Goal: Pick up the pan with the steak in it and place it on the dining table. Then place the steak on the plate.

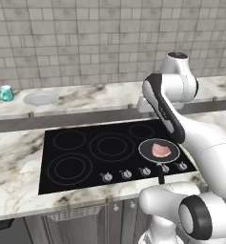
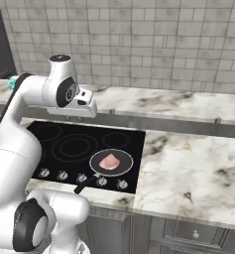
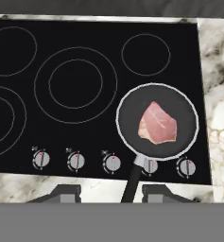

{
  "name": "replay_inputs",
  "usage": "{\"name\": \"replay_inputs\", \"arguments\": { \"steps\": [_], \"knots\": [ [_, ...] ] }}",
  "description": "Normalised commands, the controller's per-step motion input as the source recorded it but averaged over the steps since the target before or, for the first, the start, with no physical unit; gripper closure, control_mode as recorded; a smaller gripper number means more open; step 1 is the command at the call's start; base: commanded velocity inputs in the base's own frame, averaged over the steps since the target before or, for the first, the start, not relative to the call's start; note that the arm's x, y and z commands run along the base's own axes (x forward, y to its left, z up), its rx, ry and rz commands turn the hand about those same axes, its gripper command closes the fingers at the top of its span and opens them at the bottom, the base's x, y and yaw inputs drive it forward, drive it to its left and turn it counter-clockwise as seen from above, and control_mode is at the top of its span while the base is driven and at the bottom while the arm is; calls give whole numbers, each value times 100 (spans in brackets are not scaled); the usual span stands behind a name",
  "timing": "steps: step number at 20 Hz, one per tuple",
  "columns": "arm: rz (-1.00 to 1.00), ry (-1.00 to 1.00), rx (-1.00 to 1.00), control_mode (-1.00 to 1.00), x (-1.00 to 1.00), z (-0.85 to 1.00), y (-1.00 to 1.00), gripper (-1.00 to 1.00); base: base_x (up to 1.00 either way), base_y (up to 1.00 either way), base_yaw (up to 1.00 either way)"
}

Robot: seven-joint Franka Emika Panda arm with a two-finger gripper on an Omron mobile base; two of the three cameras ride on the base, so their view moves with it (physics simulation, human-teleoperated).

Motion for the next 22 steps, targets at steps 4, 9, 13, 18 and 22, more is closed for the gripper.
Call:
{"name": "replay_inputs", "arguments": {
  "steps": [4, 9, 13, 18, 22],
  "knots": [
    [-1, 0, 0, -100, -8, -2, 0, -100, 0, 0, 0],
    [-6, -8, 0, -100, -56, -16, -5, -100, 0, 0, 0],
    [-11, -4, 1, -100, -60, -24, -18, -100, 0, 0, 0],
    [-13, 0, 2, -100, -40, -30, -20, -100, 0, 0, 0],
    [-11, 6, 3, -100, -13, -33, -11, -100, 0, 0, 0]
  ]
}}
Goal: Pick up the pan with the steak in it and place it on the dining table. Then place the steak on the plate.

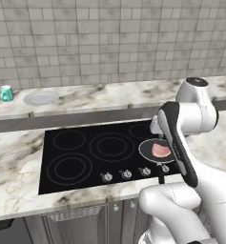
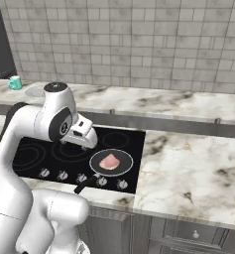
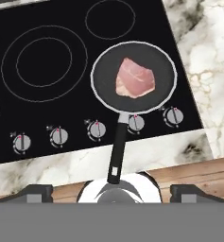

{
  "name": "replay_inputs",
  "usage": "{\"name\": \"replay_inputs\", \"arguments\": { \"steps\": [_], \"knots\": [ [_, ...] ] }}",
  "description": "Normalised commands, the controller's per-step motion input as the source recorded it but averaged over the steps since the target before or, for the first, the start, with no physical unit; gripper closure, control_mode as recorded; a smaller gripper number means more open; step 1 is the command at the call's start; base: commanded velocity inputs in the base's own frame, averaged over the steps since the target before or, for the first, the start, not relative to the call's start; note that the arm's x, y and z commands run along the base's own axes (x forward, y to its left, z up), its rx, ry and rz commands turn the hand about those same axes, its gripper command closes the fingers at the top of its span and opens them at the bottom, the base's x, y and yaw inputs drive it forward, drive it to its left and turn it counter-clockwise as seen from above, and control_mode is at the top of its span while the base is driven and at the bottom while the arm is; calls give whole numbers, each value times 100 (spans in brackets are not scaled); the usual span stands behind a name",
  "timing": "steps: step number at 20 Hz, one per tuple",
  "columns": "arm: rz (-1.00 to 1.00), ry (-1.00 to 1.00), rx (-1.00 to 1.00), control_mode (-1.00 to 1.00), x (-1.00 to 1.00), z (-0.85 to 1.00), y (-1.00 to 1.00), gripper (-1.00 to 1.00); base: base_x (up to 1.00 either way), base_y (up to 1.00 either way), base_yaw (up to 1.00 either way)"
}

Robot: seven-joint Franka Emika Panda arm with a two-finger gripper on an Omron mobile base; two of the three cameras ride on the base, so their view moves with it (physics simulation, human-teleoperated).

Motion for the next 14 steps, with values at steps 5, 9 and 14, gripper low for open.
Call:
{"name": "replay_inputs", "arguments": {
  "steps": [5, 9, 14],
  "knots": [
    [-10, 12, 4, -100, 0, -44, -1, -100, 0, 0, 0],
    [-10, 16, 4, -100, 0, -58, -2, -100, 0, 0, 0],
    [-9, 15, 3, -100, 0, -59, -7, -100, 0, 0, 0]
  ]
}}
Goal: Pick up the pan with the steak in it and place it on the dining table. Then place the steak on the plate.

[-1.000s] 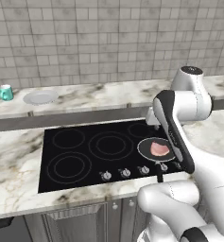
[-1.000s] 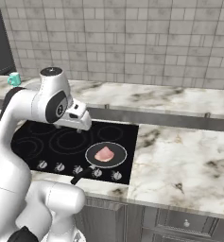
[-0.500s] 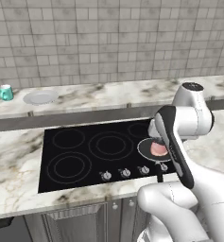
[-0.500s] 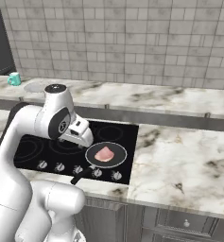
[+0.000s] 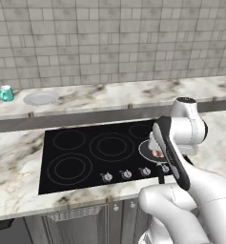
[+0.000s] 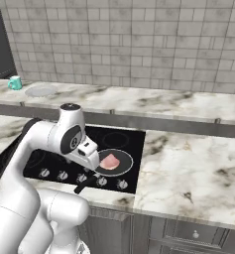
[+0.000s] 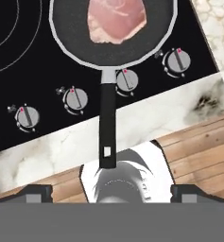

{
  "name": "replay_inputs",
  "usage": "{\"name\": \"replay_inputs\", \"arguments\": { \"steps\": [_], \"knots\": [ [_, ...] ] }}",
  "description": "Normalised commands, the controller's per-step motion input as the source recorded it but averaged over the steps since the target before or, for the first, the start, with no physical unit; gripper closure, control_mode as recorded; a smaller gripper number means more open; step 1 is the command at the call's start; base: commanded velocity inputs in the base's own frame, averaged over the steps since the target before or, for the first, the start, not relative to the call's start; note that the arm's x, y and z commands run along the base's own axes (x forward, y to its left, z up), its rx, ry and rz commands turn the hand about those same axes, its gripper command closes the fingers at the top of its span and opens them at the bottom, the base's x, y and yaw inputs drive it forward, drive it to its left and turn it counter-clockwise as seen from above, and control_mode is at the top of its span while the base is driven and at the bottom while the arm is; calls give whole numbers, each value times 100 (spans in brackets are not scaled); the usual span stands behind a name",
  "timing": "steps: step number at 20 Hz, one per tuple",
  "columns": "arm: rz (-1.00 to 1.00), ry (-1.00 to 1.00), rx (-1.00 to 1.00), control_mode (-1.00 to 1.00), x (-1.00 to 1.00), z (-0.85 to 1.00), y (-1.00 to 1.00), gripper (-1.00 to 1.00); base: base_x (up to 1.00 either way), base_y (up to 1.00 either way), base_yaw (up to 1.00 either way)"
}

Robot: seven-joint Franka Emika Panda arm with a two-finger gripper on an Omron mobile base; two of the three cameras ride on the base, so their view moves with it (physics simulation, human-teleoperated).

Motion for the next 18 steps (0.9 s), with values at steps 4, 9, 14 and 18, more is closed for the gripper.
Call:
{"name": "replay_inputs", "arguments": {
  "steps": [4, 9, 14, 18],
  "knots": [
    [-8, 12, 4, -100, 0, -60, -4, -100, 0, 0, 0],
    [-10, 9, 2, -100, 0, -63, -2, -100, 0, 0, 0],
    [-6, 6, -3, -100, 13, -48, -7, -100, 0, 0, 0],
    [-3, 4, -4, -100, 36, -32, -7, -100, 0, 0, 0]
  ]
}}
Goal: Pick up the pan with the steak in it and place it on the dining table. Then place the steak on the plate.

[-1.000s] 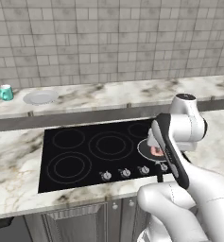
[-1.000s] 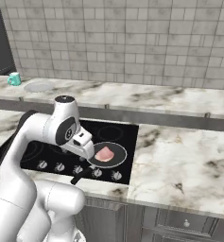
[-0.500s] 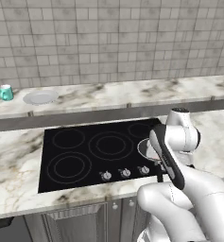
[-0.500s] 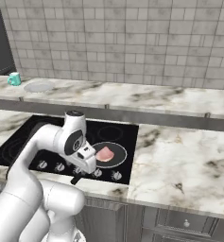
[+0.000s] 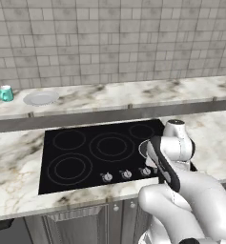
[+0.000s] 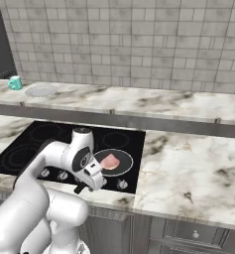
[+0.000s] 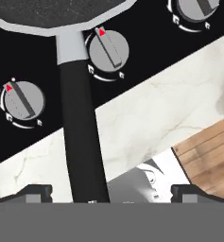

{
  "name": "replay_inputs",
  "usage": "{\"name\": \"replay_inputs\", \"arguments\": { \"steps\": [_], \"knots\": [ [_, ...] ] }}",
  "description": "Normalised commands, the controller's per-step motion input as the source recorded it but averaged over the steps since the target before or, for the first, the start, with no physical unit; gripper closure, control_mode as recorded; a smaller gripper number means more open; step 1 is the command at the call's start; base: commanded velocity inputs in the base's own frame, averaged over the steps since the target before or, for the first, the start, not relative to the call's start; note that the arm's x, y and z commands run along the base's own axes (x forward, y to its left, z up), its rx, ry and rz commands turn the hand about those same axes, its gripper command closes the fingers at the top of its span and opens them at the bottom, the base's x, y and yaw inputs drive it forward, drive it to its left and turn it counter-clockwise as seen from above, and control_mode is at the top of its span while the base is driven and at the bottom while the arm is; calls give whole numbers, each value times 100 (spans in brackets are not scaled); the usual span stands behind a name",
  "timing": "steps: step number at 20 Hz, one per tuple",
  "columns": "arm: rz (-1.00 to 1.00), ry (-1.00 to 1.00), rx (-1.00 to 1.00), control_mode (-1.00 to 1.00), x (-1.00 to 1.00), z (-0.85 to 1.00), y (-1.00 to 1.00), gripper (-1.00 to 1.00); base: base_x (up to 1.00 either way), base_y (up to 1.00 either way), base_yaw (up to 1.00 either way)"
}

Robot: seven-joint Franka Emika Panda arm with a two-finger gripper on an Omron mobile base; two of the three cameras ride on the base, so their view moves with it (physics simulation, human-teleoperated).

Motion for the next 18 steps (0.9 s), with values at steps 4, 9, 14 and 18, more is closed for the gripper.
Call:
{"name": "replay_inputs", "arguments": {
  "steps": [4, 9, 14, 18],
  "knots": [
    [-3, 3, 0, -100, 41, -27, -2, -100, 0, 0, 0],
    [-3, 0, 0, -100, 32, -26, 0, -100, 0, 0, 0],
    [0, 0, 0, -100, 7, -28, 0, -100, 0, 0, 0],
    [0, 0, 0, -100, 0, -1, 0, -100, 0, 0, 0]
  ]
}}
